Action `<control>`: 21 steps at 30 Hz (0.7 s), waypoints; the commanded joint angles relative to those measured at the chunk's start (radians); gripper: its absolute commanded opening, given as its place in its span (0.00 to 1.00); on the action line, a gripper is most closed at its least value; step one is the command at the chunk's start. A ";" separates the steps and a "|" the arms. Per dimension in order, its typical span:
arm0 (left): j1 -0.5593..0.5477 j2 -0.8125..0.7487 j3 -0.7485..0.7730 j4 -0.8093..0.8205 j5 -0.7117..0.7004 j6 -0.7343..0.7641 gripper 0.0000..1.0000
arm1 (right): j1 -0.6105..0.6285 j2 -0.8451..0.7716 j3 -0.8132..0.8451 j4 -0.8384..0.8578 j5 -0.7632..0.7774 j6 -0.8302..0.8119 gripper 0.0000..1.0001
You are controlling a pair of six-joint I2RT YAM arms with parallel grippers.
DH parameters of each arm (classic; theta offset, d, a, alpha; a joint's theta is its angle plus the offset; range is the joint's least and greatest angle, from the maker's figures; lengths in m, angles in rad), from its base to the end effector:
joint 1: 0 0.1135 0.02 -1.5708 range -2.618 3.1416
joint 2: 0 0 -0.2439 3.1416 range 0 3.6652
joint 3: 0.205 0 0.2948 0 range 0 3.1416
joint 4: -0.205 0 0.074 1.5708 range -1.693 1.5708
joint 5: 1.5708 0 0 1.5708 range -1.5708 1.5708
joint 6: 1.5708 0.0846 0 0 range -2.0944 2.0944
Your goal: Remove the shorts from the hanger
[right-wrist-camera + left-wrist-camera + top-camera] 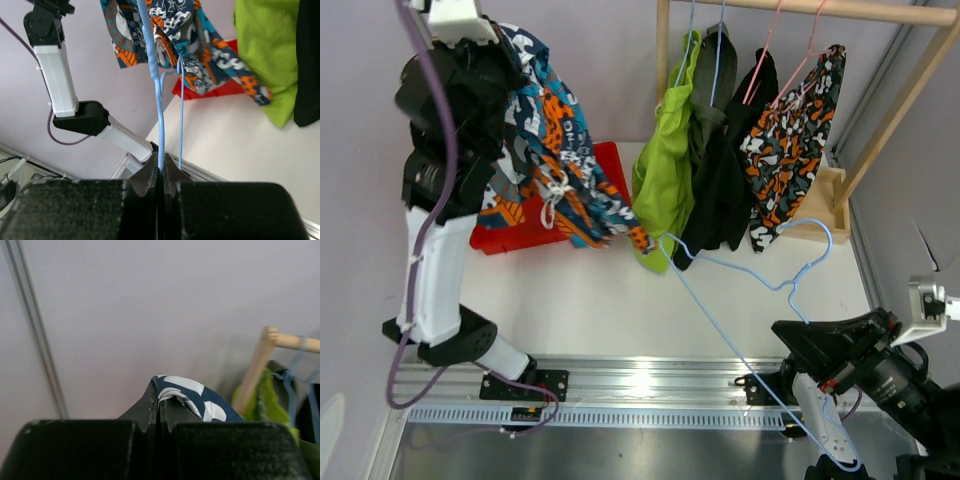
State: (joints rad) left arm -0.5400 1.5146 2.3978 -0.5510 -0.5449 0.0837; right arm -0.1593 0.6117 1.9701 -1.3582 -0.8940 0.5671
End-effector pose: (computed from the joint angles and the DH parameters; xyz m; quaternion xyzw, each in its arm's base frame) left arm 0.2640 -0.1071 0.6659 -0.0370 0.5993 -0.0252 0.7993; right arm -0.0394 0.0731 0.5484 -0.0592 0.7046 0.4284 0.5626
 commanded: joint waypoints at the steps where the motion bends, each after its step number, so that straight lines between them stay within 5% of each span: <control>1: 0.171 0.122 0.029 -0.049 0.189 -0.082 0.00 | -0.002 0.003 -0.045 0.010 0.009 -0.056 0.00; 6: 0.357 0.272 0.104 -0.004 0.348 -0.231 0.00 | 0.023 -0.019 -0.173 0.051 0.073 -0.069 0.00; 11: 0.399 0.477 0.150 0.005 0.381 -0.248 0.00 | 0.004 -0.070 -0.312 0.175 0.078 -0.050 0.00; 15: 0.400 0.504 0.049 0.029 0.292 -0.268 0.00 | -0.003 -0.081 -0.352 0.217 0.182 -0.056 0.00; 17: 0.400 0.460 -0.116 0.069 0.263 -0.282 0.04 | -0.005 -0.075 -0.341 0.232 0.223 -0.059 0.00; 18: 0.400 0.411 -0.159 0.095 0.229 -0.306 0.12 | -0.005 -0.069 -0.333 0.234 0.246 -0.062 0.00; 19: 0.402 0.391 -0.266 0.098 0.221 -0.317 0.46 | -0.005 -0.063 -0.321 0.232 0.310 -0.062 0.00; 21: 0.402 0.345 -0.313 0.061 0.212 -0.351 0.89 | -0.005 -0.043 -0.292 0.240 0.372 -0.062 0.00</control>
State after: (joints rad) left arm -0.1394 2.0033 2.1494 -0.5308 -0.2745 -0.1921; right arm -0.1593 0.5472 1.6325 -1.1984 -0.6525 0.5198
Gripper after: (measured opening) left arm 0.656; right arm 0.051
